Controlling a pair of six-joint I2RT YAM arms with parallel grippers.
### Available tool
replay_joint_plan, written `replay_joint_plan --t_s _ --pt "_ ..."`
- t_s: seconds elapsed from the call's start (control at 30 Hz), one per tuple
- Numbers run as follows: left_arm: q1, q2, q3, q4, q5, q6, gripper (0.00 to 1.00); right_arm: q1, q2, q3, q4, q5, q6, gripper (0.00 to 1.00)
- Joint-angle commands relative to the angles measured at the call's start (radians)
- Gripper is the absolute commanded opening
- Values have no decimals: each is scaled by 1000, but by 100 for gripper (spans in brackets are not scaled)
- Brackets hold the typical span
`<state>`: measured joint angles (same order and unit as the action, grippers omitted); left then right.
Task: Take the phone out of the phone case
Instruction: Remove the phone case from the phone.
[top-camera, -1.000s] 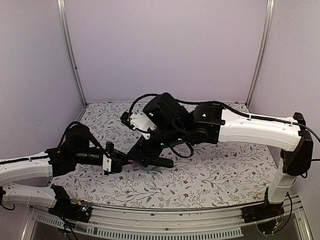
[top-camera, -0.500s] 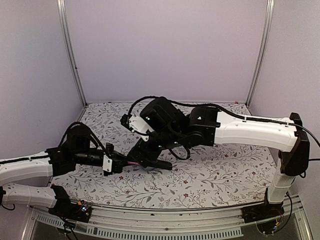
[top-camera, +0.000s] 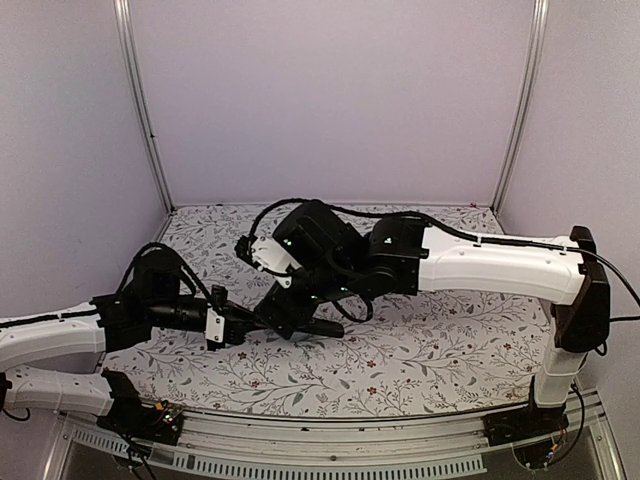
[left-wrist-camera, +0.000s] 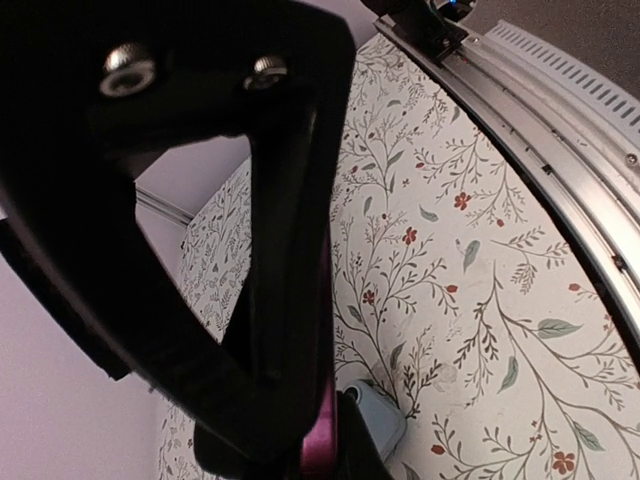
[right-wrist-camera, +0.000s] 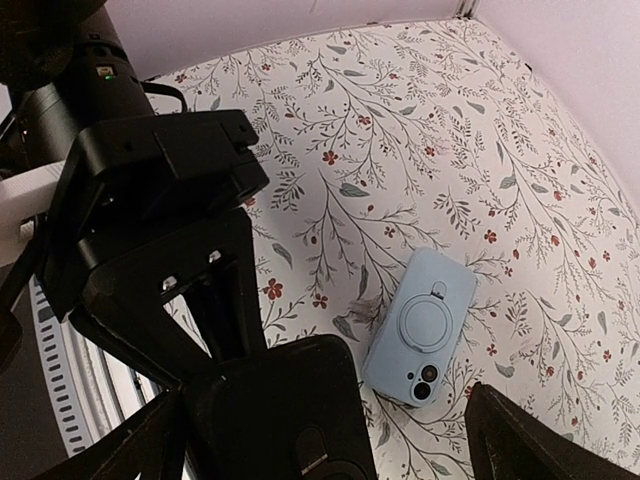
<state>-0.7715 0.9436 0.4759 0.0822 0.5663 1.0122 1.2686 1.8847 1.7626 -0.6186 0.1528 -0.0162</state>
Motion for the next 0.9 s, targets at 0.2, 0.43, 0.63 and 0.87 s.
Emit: replay_joint_plan --t_s 0.2,0.43,0.63,0.87 --pt "9 -16 38 80 31 -11 0 -4 24 15 -26 115 -28 99" --pt "9 -28 35 82 35 -9 0 -4 0 -10 -55 155 -39 99" --pt "9 -46 31 83 30 -9 0 -4 -7 -39 -92 178 -34 99" --pt "14 -62 30 78 24 -3 0 -4 -23 -55 -133 162 -21 99"
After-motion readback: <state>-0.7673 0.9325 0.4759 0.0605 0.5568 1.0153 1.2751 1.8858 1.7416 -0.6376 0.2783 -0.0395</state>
